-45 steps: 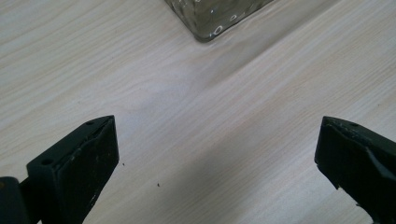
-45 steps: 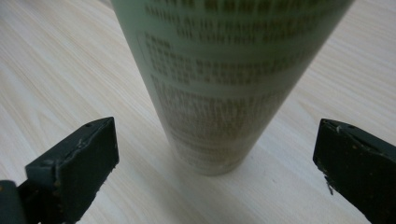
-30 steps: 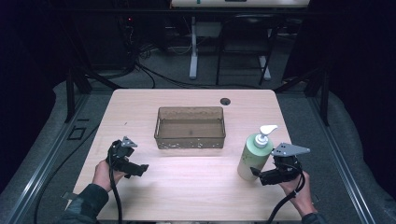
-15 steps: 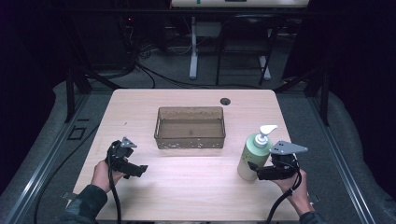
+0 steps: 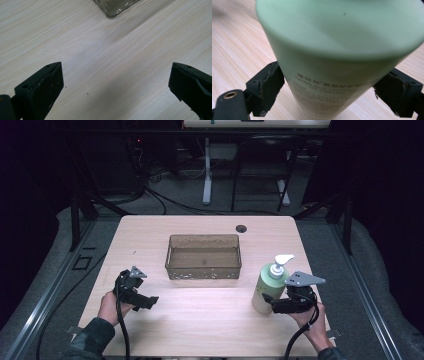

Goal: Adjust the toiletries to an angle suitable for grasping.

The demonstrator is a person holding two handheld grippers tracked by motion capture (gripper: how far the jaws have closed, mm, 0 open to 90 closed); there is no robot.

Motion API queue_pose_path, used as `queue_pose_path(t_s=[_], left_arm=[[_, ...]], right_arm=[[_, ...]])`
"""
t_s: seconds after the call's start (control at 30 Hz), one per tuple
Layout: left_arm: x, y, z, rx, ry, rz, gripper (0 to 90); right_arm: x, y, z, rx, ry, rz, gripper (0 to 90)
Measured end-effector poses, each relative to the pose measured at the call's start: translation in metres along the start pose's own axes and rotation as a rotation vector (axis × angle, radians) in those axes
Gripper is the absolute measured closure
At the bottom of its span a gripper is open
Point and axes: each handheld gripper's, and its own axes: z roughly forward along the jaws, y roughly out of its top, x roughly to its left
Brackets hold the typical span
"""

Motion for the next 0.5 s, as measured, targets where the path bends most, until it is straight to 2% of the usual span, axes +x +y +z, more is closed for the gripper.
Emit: queue_pose_path(t_s=[0.3,0.5], left_arm=[[-0.003,0.000,-0.002,-0.002,-0.002,0.013,0.1],[0.000,0.002,-0.004,-0.019,0.002,0.010,0.0]], right_arm=[[0.008,0.004,0.003,0.007,0.008,-0.010,12.3],[0.013,0.009,0.010,0.009,0.024,-0.007,12.3]])
